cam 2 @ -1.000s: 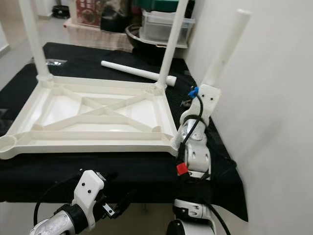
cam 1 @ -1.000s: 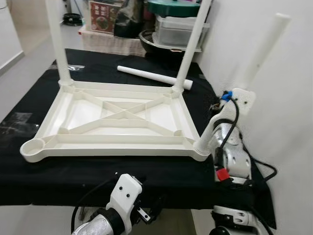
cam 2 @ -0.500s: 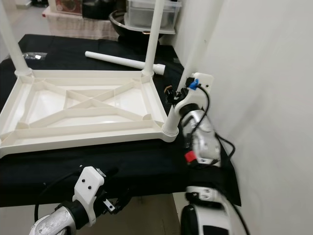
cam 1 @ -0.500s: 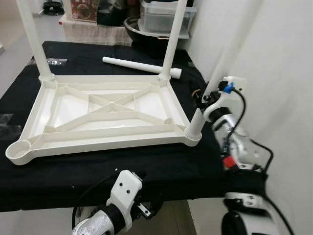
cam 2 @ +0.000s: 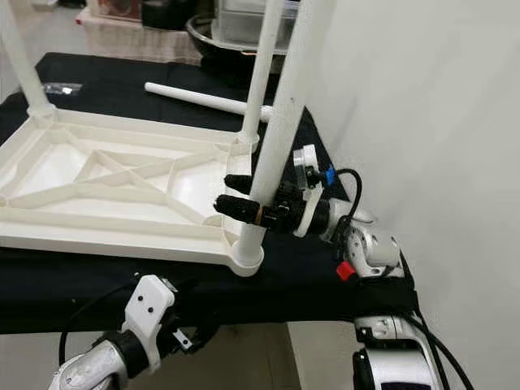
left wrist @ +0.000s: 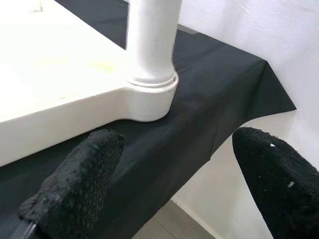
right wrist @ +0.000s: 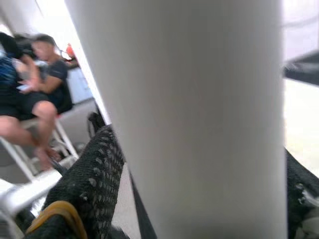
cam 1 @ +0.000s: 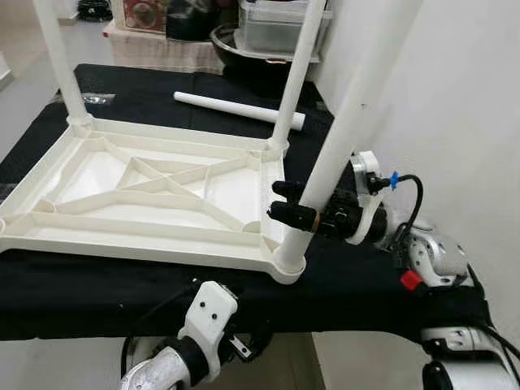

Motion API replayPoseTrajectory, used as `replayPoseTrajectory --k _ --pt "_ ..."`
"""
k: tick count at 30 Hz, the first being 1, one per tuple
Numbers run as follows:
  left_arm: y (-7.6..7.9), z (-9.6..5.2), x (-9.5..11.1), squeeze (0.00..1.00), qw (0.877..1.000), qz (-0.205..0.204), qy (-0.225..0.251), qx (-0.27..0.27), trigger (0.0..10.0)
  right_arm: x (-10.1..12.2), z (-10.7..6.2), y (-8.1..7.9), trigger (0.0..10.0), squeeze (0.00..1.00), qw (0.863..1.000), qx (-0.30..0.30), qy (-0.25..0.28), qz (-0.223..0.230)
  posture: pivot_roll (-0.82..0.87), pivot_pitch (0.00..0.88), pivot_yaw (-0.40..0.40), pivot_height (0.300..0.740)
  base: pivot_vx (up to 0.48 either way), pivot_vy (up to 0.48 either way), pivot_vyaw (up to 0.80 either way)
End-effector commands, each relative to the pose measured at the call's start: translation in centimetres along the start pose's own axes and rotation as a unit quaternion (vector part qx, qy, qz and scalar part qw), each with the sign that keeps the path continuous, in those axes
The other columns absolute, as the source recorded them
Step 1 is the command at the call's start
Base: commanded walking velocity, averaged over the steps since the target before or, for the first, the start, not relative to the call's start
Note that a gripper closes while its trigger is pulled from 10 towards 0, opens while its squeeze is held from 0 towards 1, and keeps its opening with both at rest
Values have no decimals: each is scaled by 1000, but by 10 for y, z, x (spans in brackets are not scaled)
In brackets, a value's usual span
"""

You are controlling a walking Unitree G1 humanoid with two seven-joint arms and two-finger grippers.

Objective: Building children table

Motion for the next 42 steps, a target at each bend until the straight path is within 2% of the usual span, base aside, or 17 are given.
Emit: replayPoseTrajectory --k 1,6,10,15,18,22,25,26,30,33,34,36,37,38,40,41,42 --pt "3 -1 -2 0 1000 -5 -6 -6 10000 9 16 -11 0 0 998 60 23 0 153 83 -138 740 0 0 0" --pt "4 -1 -2 0 1000 -4 -7 -5 10000 13 33 5 0 0 999 10 39 -18 158 84 -143 740 0 0 0" --pt "3 -1 -2 0 1000 -4 -7 -4 10000 6 31 16 0 0 998 -37 33 -23 157 84 -143 740 0 0 0" --pt "2 -1 -3 0 1000 -6 -7 -6 10000 -15 0 33 0 0 988 -152 16 -11 141 82 -137 740 0 0 0" --pt "3 -1 -3 0 1000 -6 -7 -7 10000 -16 -7 36 0 0 985 -173 12 -21 141 82 -137 740 0 0 0" --pt "2 0 -3 0 1000 -6 -7 -8 10000 -16 -35 50 0 0 965 -258 -1 -37 134 77 -130 740 0 0 0" --pt "1 1 -3 0 1000 -5 -7 -9 10000 -8 -70 71 0 0 925 -375 -6 -55 130 76 -128 740 0 0 0" --pt "1 1 -3 0 1000 -5 -7 -9 10000 -8 -70 71 0 0 925 -375 -6 -55 130 76 -128 740 0 0 0" --pt "1 0 -3 0 1000 -4 -8 -9 10000 3 -103 89 0 0 851 -519 0 -80 131 76 -127 740 0 0 0" --pt "1 0 -4 0 1000 -4 -8 -8 10000 5 -110 92 0 0 832 -549 8 -78 131 77 -127 740 0 0 0" --pt "0 1 -4 0 1000 -3 -9 -8 10000 8 -134 95 0 0 761 -642 7 -91 131 76 -126 740 0 0 0" --pt "0 1 -4 0 1000 -3 -9 -8 10000 8 -134 95 0 0 761 -642 7 -91 131 76 -126 740 0 0 0" --pt "0 0 -4 0 1000 -3 -9 -8 10000 7 -160 90 0 0 677 -729 -1 -98 129 78 -125 740 0 0 0" --pt "0 0 -4 0 1000 -3 -9 -8 10000 7 -160 90 0 0 677 -729 -1 -98 129 78 -125 740 0 0 0" --pt "0 0 -4 0 1000 -3 -9 -8 10000 5 -174 84 0 0 625 -774 -9 -102 129 78 -125 740 0 0 0" --pt "0 0 -4 0 1000 -3 -9 -8 10000 5 -174 84 0 0 625 -774 -9 -102 129 78 -125 740 0 0 0" --pt "0 0 -4 0 1000 -3 -9 -8 10000 4 -179 81 0 0 606 -788 -16 -108 129 77 -125 740 0 0 0"
Point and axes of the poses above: a point about 5 cm out from each wrist's last joint towards the gripper, its own z axis pointing out of the wrist towards the gripper, its own x axis along the axis of the wrist's last joint, y = z × x, the point moved 5 cm from there along z, pointing out of the wrist towards the gripper, and after that the axes turned 3 degrees about -z, right-handed, at the moved point
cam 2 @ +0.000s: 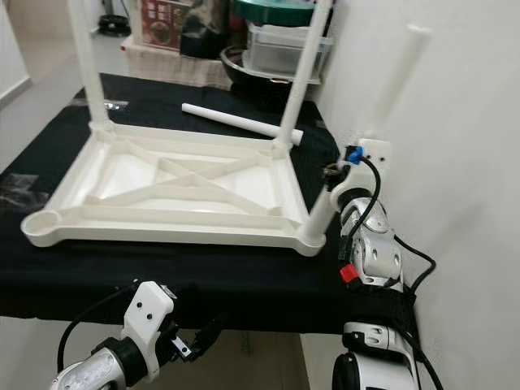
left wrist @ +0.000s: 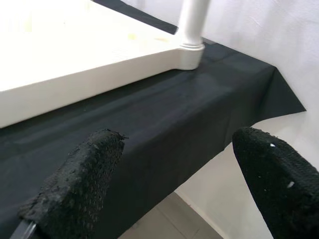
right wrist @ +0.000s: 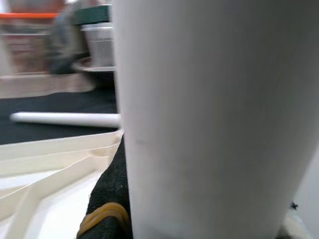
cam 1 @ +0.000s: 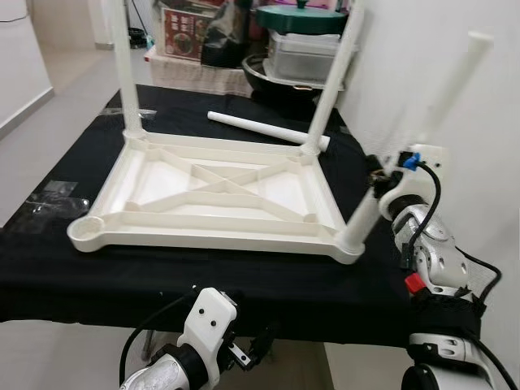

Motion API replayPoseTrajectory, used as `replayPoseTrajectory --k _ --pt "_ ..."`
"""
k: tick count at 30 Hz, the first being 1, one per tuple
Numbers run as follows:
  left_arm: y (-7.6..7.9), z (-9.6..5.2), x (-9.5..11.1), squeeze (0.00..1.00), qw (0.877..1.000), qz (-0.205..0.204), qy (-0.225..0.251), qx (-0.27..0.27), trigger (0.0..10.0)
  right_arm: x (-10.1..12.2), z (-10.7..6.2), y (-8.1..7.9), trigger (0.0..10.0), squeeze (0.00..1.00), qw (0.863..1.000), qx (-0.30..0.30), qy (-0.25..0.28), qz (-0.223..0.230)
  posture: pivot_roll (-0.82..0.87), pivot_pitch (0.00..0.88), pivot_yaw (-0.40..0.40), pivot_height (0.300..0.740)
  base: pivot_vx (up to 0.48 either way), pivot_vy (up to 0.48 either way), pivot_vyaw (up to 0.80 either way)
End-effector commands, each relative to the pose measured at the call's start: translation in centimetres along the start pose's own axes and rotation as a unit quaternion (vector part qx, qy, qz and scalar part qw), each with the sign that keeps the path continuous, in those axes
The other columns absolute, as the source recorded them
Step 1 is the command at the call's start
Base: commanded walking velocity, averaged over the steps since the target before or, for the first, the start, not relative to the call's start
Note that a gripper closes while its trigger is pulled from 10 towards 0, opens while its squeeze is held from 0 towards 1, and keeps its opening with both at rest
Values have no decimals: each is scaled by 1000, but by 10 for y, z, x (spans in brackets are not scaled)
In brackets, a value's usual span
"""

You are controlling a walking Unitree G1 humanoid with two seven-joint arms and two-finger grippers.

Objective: Building children table

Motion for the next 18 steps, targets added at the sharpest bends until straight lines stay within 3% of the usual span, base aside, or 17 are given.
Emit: replayPoseTrajectory --k 1,2,6,11,16,17,18 --pt "1 0 -4 0 1000 -4 -8 -5 10000 -19 -7 39 0 0 994 -94 -33 -46 129 77 -125 740 0 0 0" --pt "0 1 -4 0 1000 -4 -8 -4 10000 -19 -10 49 0 0 989 -132 -34 -54 132 77 -128 740 0 0 0" --pt "0 1 -4 0 1000 -5 -8 -4 10000 -21 -14 55 0 0 982 -174 -39 -59 129 75 -126 740 0 0 0" --pt "1 1 -4 0 1000 -5 -7 -5 10000 -31 -25 34 0 0 977 -195 -53 -63 133 70 -132 740 0 0 0" --pt "1 1 -5 0 1000 -6 -8 -3 10000 -36 -31 26 0 0 977 -195 -59 -69 133 60 -132 740 0 0 0" --pt "1 1 -5 0 1000 -6 -8 -4 10000 -36 -31 25 9373 0 977 -194 -61 -70 133 60 -132 740 0 0 0" --pt "2 1 -6 0 1000 -7 -8 -4 10000 -37 -31 25 9373 0 977 -194 -61 -70 131 55 -132 740 0 0 0"
Point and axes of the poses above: a point about 5 cm out from each wrist's last joint towards the gripper, its own z axis pointing out of the wrist towards the gripper, its own x axis along the axis of the wrist's last joint, y = z × x, the point moved 5 cm from there along z, pointing out of the wrist towards the gripper, and after that the axes turned 3 degrees about -z, right-handed, at the moved point
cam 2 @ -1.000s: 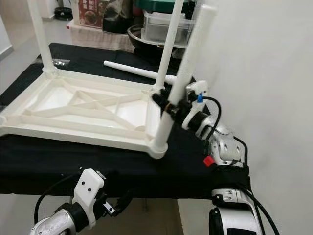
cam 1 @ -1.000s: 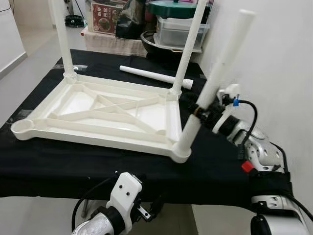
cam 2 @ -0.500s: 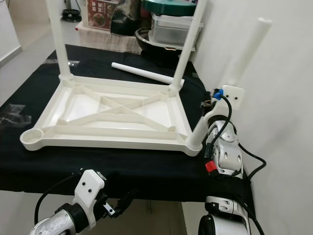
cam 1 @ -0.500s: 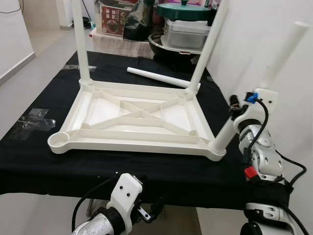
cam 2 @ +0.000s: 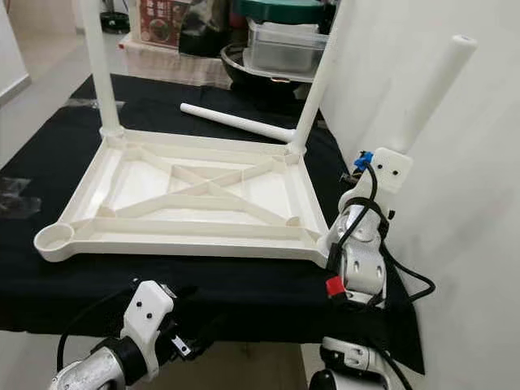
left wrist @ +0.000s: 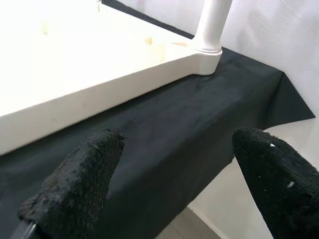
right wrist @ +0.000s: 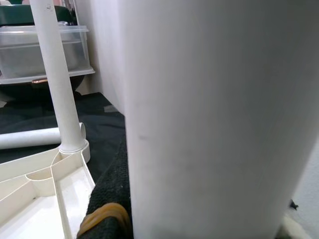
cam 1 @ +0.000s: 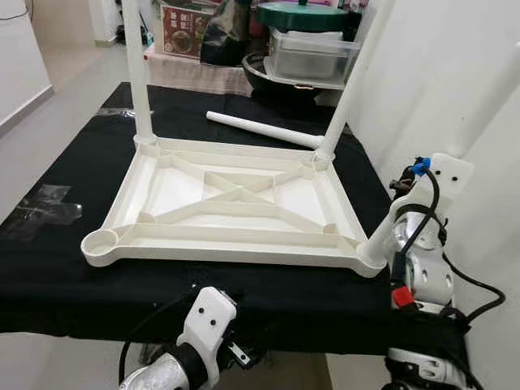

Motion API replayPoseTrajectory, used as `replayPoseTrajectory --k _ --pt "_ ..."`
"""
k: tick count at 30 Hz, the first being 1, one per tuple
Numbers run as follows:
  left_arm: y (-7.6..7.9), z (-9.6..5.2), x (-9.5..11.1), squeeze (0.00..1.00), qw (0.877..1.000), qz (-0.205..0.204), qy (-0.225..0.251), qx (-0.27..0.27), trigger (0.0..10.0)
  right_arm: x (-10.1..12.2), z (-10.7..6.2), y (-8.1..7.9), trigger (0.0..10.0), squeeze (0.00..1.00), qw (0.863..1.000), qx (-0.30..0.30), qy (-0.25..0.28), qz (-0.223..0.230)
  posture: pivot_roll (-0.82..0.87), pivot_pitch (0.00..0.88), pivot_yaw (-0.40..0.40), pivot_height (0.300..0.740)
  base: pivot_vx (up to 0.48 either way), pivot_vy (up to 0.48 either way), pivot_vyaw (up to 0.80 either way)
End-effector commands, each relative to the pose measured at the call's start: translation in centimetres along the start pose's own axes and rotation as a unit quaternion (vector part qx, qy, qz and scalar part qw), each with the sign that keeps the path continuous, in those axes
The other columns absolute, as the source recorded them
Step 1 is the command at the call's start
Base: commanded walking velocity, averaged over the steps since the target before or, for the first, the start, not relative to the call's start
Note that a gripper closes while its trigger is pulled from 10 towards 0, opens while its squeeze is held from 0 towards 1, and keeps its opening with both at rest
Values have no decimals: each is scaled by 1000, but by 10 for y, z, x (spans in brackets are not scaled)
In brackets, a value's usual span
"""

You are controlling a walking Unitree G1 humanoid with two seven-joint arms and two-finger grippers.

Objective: Building children table

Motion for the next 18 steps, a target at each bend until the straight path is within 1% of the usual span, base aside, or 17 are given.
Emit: replayPoseTrajectory --k 1,2,3,7,13,14,15,18 --pt "2 1 -6 0 1000 -7 -8 -4 10000 -32 0 24 10000 0 996 -48 -42 -68 130 53 -131 740 0 0 0" --pt "2 1 -6 0 1000 -7 -8 -4 10000 -32 0 24 10000 0 996 -48 -42 -68 130 53 -131 740 0 0 0" --pt "2 0 -6 0 1000 -7 -8 -5 10000 -29 1 23 10000 1000 996 -42 -32 -76 123 45 -131 740 0 0 0" --pt "3 0 -8 0 1000 -8 -9 -5 10000 -27 0 21 10000 1000 996 -35 -23 -76 124 28 -133 740 0 0 0" --pt "3 0 -9 0 1000 -9 -10 -5 10000 -30 -2 18 10000 1000 996 -29 -25 -76 124 21 -130 740 0 0 0" --pt "3 0 -9 0 1000 -9 -10 -5 10000 -31 -3 17 10000 780 997 -25 -25 -69 124 21 -130 740 0 0 0" --pt "2 0 -9 0 1000 -9 -10 -5 10000 -32 -7 15 10000 0 998 -11 -19 -63 119 20 -126 740 0 0 0" --pt "1 1 -10 0 1000 -8 -12 -8 10000 -43 -26 11 10000 0 997 25 -24 -64 111 25 -114 740 0 0 0"
Point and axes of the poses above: a point about 5 cm out from each wrist's last joint towards the gripper, its own z axis pointing out of the wrist towards the gripper, its own x axis along the axis of the wrist's last joint, y = z × x, the point moved 5 cm from there along z, pointing out of the wrist towards the gripper, and after that the axes turned 3 degrees about -z, right-handed, at the moved point
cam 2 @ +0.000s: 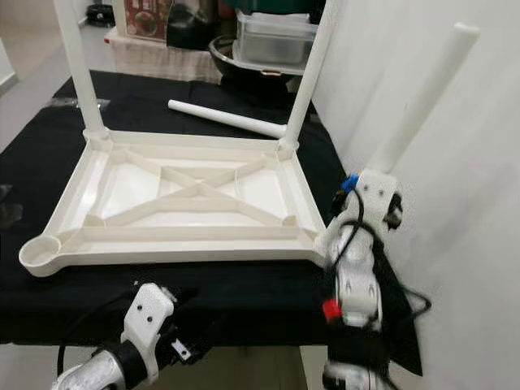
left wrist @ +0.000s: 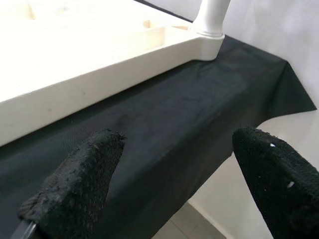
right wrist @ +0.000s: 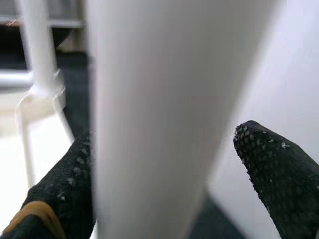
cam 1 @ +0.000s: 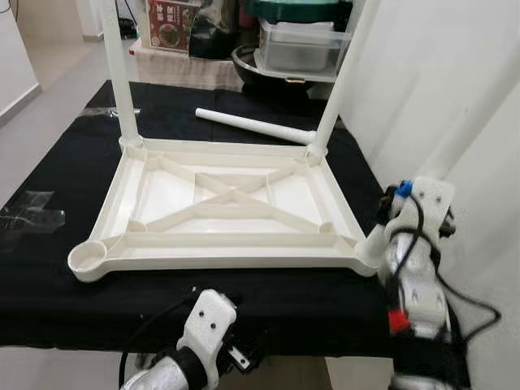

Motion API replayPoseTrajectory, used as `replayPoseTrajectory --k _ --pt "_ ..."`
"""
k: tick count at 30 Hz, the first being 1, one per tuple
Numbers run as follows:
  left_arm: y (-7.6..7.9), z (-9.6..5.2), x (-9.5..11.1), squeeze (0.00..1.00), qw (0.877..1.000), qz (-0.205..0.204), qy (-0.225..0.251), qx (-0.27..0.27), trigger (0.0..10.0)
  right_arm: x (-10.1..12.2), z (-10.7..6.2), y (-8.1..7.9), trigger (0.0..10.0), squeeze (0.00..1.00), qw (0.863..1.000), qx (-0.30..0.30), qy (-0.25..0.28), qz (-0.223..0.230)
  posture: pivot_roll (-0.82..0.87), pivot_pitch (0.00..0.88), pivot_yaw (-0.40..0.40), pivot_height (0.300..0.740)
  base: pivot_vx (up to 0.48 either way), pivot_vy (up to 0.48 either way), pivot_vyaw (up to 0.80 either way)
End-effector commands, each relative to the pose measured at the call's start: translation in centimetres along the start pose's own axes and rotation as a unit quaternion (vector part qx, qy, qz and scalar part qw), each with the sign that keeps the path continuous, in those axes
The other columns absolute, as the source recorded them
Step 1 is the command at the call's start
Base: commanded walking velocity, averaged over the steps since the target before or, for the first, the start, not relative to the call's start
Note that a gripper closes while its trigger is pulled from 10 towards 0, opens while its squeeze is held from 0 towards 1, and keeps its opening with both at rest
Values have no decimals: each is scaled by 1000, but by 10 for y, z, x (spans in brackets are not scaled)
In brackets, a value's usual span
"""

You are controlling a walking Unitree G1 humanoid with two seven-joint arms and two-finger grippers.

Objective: Building children table

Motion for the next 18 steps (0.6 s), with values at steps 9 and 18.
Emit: replayPoseTrajectory --k 9,18 --pt "-10 3 -4 0 1000 7 -2 13 10000 -11 -35 -21 10000 0 995 101 18 -15 103 0 -104 740 0 0 0" --pt "-32 5 -6 0 997 6 1 75 10000 -38 -56 -28 10000 0 986 158 10 -56 102 0 -107 740 0 0 0"
Point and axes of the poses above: a point about 5 cm out from each wrist's last joint towards the gripper, its own z axis pointing out of the wrist towards the gripper, its own x axis along the axis of the wrist's last joint, y = z × x, the point moved 5 cm from there along z, pointing out of the wrist towards the gripper, and after that the axes turned 3 degrees about -z, right-handed, at the moved point
